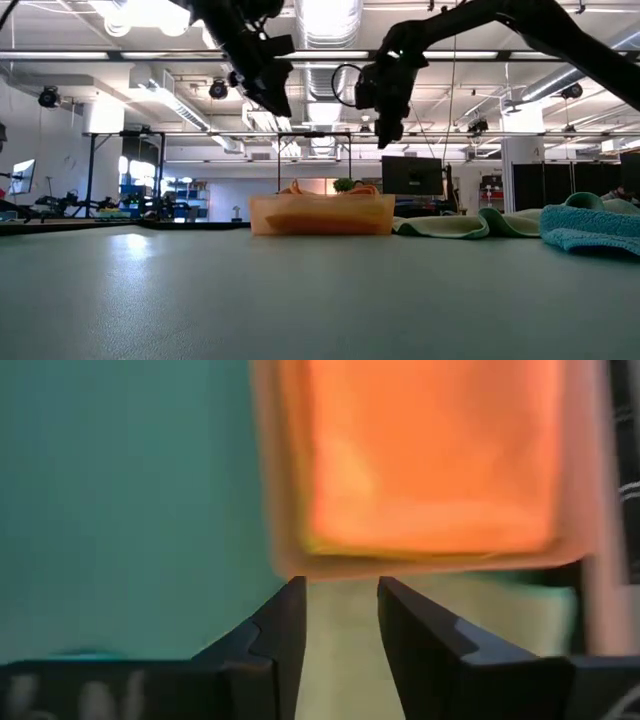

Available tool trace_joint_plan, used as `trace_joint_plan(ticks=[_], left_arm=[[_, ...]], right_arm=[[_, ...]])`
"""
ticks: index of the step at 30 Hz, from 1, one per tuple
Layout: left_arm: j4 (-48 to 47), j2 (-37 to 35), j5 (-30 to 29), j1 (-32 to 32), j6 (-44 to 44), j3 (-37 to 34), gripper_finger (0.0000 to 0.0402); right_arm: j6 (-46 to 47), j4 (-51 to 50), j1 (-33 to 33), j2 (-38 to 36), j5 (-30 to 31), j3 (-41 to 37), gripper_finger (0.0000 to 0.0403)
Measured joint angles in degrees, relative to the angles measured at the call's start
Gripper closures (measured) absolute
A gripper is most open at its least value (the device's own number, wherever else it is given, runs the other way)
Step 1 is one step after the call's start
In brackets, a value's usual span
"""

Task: Fold microfiber towels
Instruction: Fold the gray towel

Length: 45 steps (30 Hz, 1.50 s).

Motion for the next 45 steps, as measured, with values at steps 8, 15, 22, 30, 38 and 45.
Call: trace_joint_plan(ticks=[8,15,22,30,38,45], left_arm=[[3.3,-8.7,0.3,0.0,0.0,-10.5,0.0214],[4.2,-13.9,0.5,-0.1,0.0,-15.3,0.0214],[5.1,-14.9,4.0,-0.1,0.0,-16.7,0.0214],[5.2,-14.8,6.1,-0.1,0.3,-16.7,0.0214],[5.2,-14.8,14.6,-0.6,0.0,-17.2,0.0214],[8.0,-15.7,15.3,-4.5,-2.0,-23.6,0.0214]], right_arm=[[8.7,-1.7,2.3,-5.4,-5.6,-4.5,0.0301],[15.2,2.7,6.8,-15.3,-5.5,-17.1,0.0311],[29.9,18.9,11.2,-28.3,-5.0,-36.7,0.0312],[50.0,29.0,18.5,-40.0,7.5,-52.7,0.031],[67.7,33.7,27.9,-45.5,22.6,-60.4,0.0314],[78.3,37.9,32.8,-43.7,34.3,-64.7,0.0313]])
